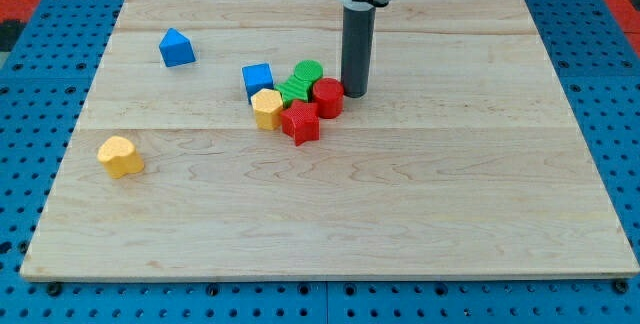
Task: Move the blue triangle to the top left of the blue cube
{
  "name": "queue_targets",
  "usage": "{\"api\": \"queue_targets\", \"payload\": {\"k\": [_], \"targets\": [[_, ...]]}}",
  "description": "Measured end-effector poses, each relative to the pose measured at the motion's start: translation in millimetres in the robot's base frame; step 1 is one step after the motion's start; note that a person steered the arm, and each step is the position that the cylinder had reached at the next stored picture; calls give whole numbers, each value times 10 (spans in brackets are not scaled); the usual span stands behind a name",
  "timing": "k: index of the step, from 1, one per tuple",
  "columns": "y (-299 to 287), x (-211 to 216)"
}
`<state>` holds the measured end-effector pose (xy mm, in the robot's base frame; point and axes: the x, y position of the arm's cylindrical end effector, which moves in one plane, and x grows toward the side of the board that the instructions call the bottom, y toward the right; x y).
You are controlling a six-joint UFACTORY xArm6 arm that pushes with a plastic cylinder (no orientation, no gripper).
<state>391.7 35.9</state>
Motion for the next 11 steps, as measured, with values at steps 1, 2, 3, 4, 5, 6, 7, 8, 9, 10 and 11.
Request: {"api": "queue_targets", "payload": {"k": [1,2,3,4,5,6,7,8,9,10,11], "targets": [[46,-132],[-221,-704],[-1158,-1072],[-1914,-1639],[-2675,-1598],[-2663,-679],[-2429,-633],[-2677,-1068],[-1934,-992],[-1648,-849],[-2226,-866]]}}
